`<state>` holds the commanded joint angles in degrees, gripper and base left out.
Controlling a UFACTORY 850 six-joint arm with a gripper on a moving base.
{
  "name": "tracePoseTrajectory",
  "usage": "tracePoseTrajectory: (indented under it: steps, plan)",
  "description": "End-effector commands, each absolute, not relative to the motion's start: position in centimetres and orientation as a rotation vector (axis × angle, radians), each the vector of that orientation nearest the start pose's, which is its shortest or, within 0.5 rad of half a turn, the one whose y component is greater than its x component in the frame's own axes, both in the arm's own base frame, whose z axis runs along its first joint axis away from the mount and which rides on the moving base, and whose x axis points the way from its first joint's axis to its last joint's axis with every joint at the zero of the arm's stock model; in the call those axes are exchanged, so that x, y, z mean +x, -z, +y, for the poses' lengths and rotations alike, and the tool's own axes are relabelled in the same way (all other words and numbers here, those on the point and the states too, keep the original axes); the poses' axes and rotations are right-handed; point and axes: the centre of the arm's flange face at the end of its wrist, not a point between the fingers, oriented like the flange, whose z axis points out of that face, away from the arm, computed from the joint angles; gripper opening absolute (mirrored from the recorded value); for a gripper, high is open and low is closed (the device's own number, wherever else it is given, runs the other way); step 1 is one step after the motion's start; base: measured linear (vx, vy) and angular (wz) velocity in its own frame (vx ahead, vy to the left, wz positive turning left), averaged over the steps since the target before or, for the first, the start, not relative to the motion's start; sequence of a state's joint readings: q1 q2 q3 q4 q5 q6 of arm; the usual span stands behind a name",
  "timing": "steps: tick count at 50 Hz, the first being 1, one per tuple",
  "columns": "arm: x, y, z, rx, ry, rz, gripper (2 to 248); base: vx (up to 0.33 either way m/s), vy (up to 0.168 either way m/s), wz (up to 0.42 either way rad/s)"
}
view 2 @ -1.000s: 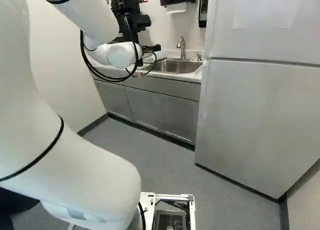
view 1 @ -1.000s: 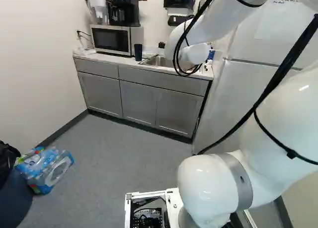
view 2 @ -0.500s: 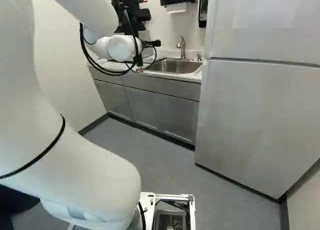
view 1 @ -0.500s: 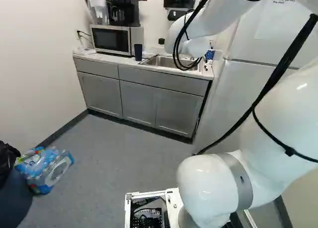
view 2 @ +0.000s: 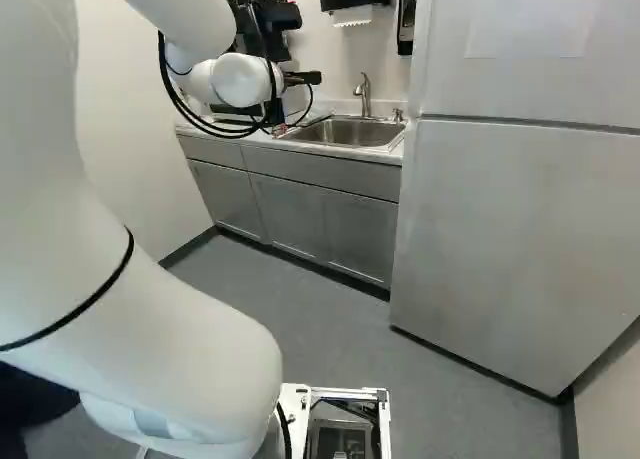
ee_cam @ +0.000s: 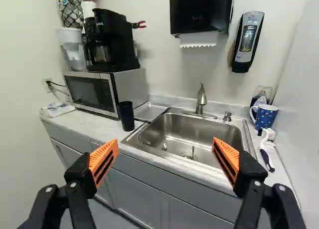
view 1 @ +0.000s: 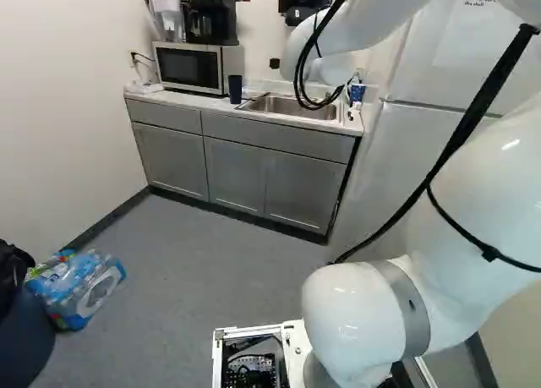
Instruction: Rinse the cup and place it in the tray
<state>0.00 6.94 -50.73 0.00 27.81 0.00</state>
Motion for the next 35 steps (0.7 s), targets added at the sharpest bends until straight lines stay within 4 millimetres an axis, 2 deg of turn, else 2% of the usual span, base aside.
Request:
tracePoseTrajectory:
  steps: [25, 35]
  plan:
    - [48.9, -66.8, 0.0, -2.283, 2.158, 0.0, 247, 0.0, 0.0, 0.0]
    - [48.9, -66.8, 0.0, -2.283, 2.158, 0.0, 247, 0.0, 0.0, 0.0]
